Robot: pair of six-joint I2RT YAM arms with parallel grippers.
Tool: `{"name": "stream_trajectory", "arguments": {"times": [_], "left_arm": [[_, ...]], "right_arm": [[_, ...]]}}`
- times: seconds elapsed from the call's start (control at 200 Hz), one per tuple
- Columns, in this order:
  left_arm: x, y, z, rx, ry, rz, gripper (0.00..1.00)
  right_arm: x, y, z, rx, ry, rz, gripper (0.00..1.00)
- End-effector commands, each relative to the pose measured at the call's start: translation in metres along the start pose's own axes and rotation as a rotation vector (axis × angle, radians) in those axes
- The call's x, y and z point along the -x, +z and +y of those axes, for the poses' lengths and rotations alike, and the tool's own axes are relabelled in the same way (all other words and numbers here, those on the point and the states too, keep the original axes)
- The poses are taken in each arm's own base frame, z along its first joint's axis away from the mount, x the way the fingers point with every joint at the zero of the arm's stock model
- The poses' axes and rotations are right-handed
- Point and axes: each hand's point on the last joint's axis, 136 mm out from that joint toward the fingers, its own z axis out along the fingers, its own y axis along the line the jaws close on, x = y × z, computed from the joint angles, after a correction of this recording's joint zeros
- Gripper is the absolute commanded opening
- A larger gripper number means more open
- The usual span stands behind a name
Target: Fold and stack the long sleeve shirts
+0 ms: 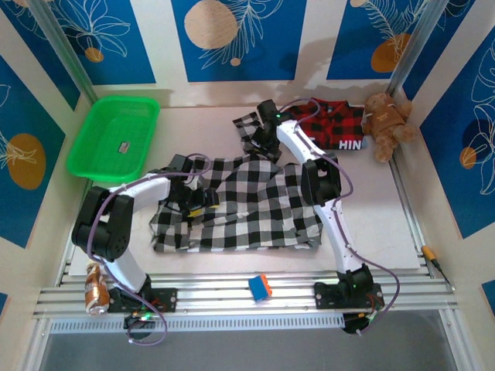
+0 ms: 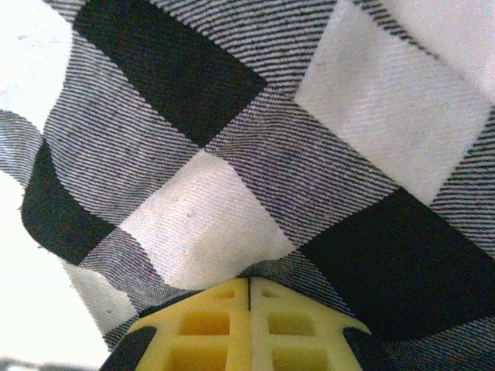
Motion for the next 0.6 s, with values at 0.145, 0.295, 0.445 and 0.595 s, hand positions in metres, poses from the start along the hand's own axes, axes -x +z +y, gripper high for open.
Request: {"name": "stream_trajectory", "arguments": {"times": [0.145,0.295,0.445,0.595], "left_arm": [[-0.032,0.003,0.029,0.085,-0.051,0.101,0.76],[-0.039,-0.002,0.033,0.102,-0.054,0.106,0.76],[-0.045,-0.006,0.034,0.106,-0.050,0.108,0.76],[-0.048,-0.007,0.032,0.091,-0.032,0.114,0.76]], "right_arm": [[0.060,0.025,0.008,0.138,0.275,-0.141,0.05],[0.090,0.039,0.026,0.298,0.382,-0.186,0.05],[0.127,0.029,0.049,0.468,0.419,-0.290,0.05],[0.148,0.010,0.074,0.651,0.429,-0.326,0.10]]}}
